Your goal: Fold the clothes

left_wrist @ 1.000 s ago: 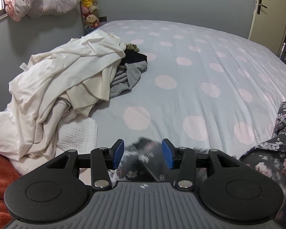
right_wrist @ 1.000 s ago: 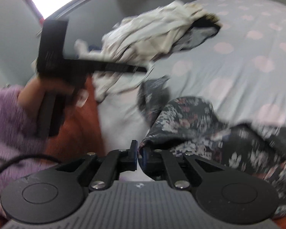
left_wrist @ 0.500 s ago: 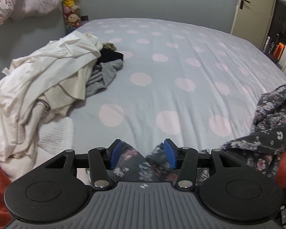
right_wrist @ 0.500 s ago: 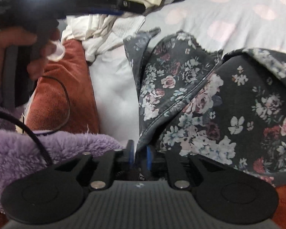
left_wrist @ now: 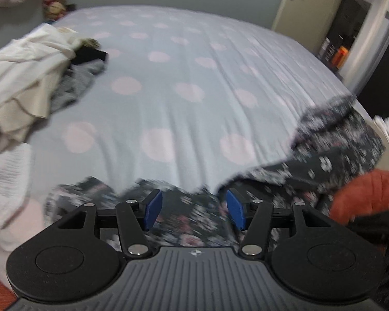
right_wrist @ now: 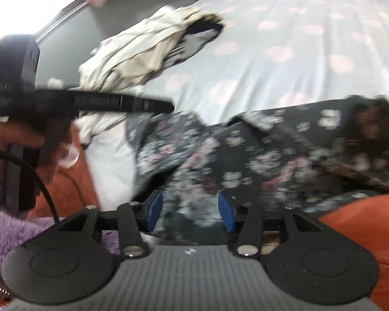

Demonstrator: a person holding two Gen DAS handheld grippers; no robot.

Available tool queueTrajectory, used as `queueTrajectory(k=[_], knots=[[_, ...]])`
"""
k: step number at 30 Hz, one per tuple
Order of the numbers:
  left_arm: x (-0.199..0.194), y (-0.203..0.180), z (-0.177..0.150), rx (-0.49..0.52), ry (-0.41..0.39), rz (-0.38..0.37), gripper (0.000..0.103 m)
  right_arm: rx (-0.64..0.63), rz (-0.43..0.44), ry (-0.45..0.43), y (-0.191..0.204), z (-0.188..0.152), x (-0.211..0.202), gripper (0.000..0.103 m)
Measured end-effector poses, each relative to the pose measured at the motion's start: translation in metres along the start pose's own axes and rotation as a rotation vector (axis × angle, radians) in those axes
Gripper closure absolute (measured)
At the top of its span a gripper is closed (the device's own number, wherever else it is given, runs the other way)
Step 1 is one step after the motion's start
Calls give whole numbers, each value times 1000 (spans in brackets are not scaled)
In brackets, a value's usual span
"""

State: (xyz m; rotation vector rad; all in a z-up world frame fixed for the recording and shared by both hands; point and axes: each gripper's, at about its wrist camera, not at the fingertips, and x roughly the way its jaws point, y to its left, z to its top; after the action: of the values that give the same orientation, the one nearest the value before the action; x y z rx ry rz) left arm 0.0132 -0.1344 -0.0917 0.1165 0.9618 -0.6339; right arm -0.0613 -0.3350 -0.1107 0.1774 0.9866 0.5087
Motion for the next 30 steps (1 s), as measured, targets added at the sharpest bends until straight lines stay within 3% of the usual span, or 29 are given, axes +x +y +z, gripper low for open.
queueTrajectory(k=[5, 8, 10, 12, 14, 17, 24, 30], knots=[[25, -17, -16, 59, 123, 18, 55, 44, -96, -57, -23, -10, -24, 49], [31, -17, -24, 65, 160, 36, 68, 58, -159, -94, -39, -14, -43, 40], [29, -15, -27, 66, 162, 43, 92, 55, -215, -119, -49, -13, -53, 39], [28, -13, -30, 67, 165, 50, 100, 47, -266, -143, -59, -14, -61, 38], [26, -12, -32, 67, 162, 61, 101, 33, -297, -159, -66, -11, -66, 38], [19, -7, -29, 53, 145, 87, 101, -16, -342, -187, -65, -3, -66, 23], [-17, 20, -24, -7, 93, 216, 102, -160, -359, -171, -46, 11, -37, 20], [-42, 30, -32, -59, 133, 242, 102, -219, -384, -99, -42, 15, -7, 21]])
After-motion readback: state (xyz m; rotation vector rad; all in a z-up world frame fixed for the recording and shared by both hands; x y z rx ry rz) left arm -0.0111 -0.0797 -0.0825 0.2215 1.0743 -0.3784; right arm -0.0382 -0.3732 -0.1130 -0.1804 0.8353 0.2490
